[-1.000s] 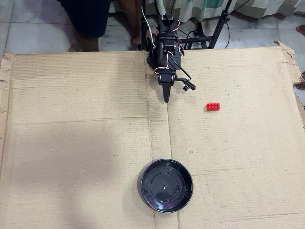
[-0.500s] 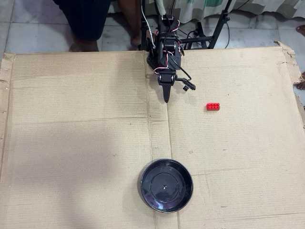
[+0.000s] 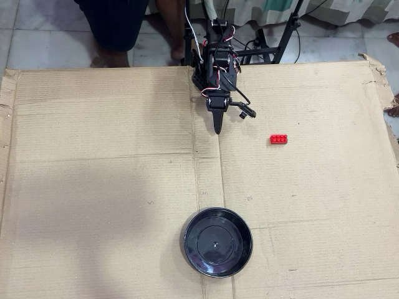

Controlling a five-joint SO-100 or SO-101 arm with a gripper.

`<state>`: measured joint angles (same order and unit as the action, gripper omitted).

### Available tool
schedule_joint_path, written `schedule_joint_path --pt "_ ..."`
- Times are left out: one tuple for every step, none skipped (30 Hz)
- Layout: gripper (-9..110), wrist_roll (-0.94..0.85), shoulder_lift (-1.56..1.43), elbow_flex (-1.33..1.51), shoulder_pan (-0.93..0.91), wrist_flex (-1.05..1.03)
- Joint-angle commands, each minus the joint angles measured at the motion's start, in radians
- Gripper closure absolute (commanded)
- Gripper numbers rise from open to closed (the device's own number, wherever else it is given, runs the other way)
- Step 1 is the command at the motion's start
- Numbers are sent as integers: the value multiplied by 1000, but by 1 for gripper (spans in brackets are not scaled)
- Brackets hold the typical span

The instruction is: Grasp a lego block and put it in the bin.

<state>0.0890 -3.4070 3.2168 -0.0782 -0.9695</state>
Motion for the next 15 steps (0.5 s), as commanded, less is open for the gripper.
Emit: schedule_joint_path --pt "100 6 -2 -78 3 -18" --pt "100 8 0 -101 8 -35" --pt "100 8 5 -123 9 -55" --pt "100 8 14 -149 9 -72" --pt "99 8 29 -175 9 -91" --pt "98 8 49 -201 11 -107" --pt "95 8 77 -233 12 -129" --pt "92 8 109 -270 25 -153" --pt "88 8 144 -310 44 -184" --pt "84 8 181 -351 63 -212" --pt "80 8 219 -394 86 -236" --pt "77 8 256 -437 109 -255" --pt "74 9 293 -477 138 -272" --pt "72 9 331 -512 172 -285" --pt "70 9 370 -546 206 -295"
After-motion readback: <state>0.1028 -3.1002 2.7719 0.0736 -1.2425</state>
